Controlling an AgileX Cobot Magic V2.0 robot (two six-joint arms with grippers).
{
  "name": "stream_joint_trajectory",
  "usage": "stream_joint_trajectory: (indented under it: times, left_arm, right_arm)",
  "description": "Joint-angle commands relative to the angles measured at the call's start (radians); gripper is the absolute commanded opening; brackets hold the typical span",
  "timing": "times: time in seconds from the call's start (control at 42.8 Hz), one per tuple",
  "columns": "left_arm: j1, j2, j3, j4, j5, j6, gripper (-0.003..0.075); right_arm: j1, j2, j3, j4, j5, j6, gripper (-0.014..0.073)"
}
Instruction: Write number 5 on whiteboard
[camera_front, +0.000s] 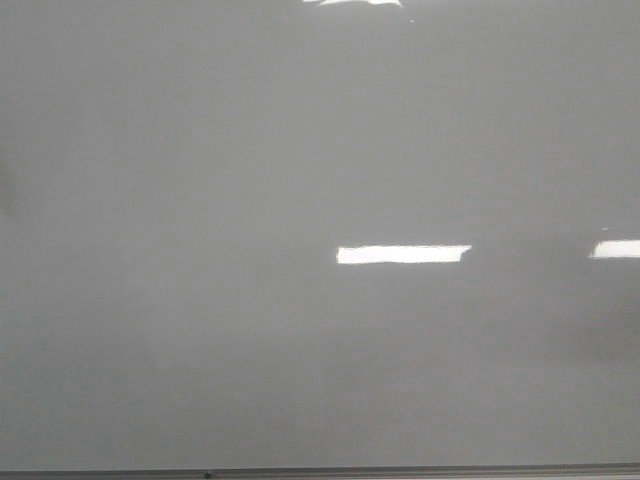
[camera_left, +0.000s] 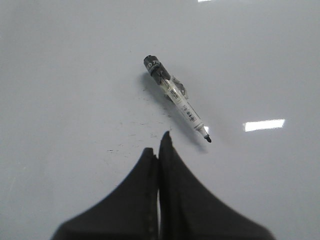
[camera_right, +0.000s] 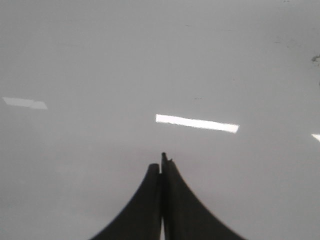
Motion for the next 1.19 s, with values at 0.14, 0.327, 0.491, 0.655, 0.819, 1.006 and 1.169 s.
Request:
stream_joint_trajectory:
  times: [0.14,0.327,0.491,0.655,0.819,1.006,1.169]
  left_arm:
    - [-0.006,-0.013,0.003,-0.001,-0.088,-0.001,-0.002]
    - [-0.006,-0.013,0.003,-0.001,-0.088,-0.001,-0.002]
    - [-0.006,-0.013,0.003,-0.001,-0.088,-0.001,-0.002]
    - [-0.006,-0.013,0.003,-0.001,-0.088,-0.001,-0.002]
    - [-0.006,-0.013,0.003,-0.001,-0.088,-0.001,-0.002]
    - [-0.006,-0.013,0.003,-0.001,-0.111,-0.001,-0.002]
    - [-0.006,-0.013,0.003,-0.001,-0.158,-0.001,-0.002]
  right_arm:
    - [0.001,-0.015,-0.015,-0.001,-0.082,-0.012,-0.0071]
    - [0.001,-0.015,-0.015,-0.001,-0.082,-0.012,-0.0071]
    - [0.001,-0.015,-0.015,-0.001,-0.082,-0.012,-0.0071]
    - [0.001,-0.015,-0.015,-0.001,-0.082,-0.012,-0.0071]
    - [0.001,-0.015,-0.015,-0.001,-0.083,-0.013,-0.0071]
    - [0.001,-0.015,-0.015,-0.001,-0.083,-0.013,-0.0071]
    - [0.001,-0.015,-0.021,0.003,-0.106,-0.013,-0.0071]
